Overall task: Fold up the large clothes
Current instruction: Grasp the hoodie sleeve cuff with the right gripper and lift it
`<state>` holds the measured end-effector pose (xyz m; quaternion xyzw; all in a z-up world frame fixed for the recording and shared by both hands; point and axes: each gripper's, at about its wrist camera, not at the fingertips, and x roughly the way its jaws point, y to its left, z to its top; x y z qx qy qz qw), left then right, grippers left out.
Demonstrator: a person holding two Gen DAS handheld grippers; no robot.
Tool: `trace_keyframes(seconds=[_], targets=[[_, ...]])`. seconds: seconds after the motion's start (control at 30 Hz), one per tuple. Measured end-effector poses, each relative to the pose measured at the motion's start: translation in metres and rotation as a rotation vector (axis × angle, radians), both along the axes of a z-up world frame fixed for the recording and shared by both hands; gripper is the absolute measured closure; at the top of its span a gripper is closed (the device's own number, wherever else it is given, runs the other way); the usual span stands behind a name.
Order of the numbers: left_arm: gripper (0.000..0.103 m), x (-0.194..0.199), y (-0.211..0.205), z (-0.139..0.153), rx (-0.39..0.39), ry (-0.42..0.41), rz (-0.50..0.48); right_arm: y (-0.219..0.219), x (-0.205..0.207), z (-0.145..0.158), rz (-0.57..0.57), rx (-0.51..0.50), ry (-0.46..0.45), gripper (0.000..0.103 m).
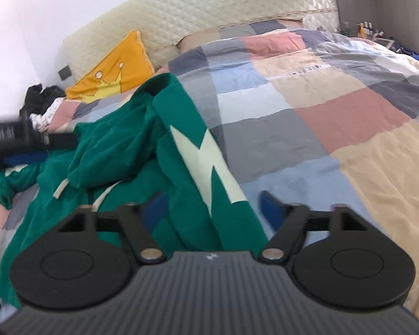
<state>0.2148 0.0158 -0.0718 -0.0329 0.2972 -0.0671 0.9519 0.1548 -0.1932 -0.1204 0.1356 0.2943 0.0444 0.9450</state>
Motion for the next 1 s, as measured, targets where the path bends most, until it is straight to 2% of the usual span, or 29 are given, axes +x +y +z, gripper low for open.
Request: trace_keyframes(seconds=[0.13, 0.27, 0.33, 0.43, 0.53, 0.67, 0.73, 0.77, 0.8, 0.87, 0.9, 0.93, 1.0], targets=[[0.031, 0.005, 0.009, -0.021, 0.000, 0.006, 0.000, 0.000, 0.003, -0.007, -0.022, -0.042, 0.014, 0.013], [0.031, 0.008, 0.024, -0.033, -0.026, 0.003, -0.008, 0.000, 0.015, -0.025, -0.053, -0.055, 0.115, 0.013], [0.031, 0.006, 0.029, -0.038, -0.037, 0.007, -0.010, -0.003, 0.023, -0.035, -0.063, 0.002, 0.178, 0.013], [0.031, -0.001, 0.039, -0.048, -0.062, 0.020, -0.017, -0.009, 0.033, -0.055, -0.070, 0.157, 0.283, 0.013], [0.031, -0.006, 0.049, -0.058, -0.107, 0.048, -0.014, -0.003, 0.033, -0.059, -0.080, 0.153, 0.294, 0.011], [0.031, -0.009, 0.051, -0.061, -0.144, 0.051, -0.007, 0.006, 0.027, -0.057, -0.069, 0.128, 0.277, 0.013], [0.031, -0.013, 0.051, -0.059, -0.174, 0.038, -0.008, 0.007, 0.024, -0.057, -0.083, 0.100, 0.271, 0.031], [0.031, -0.015, 0.053, -0.057, -0.194, 0.030, -0.011, 0.007, 0.023, -0.057, -0.089, 0.089, 0.269, 0.033], [0.031, -0.016, 0.052, -0.055, -0.205, 0.025, -0.008, 0.007, 0.022, -0.056, -0.092, 0.084, 0.264, 0.040], [0.031, -0.019, 0.054, -0.053, -0.219, 0.015, -0.003, 0.006, 0.020, -0.055, -0.104, 0.076, 0.252, 0.057], [0.031, -0.020, 0.054, -0.053, -0.223, 0.011, -0.003, 0.005, 0.020, -0.053, -0.114, 0.072, 0.246, 0.070], [0.031, -0.020, 0.055, -0.053, -0.225, 0.011, 0.000, 0.002, 0.020, -0.052, -0.117, 0.077, 0.237, 0.078], [0.031, -0.020, 0.056, -0.053, -0.236, 0.015, 0.005, 0.001, 0.018, -0.046, -0.116, 0.085, 0.209, 0.082]])
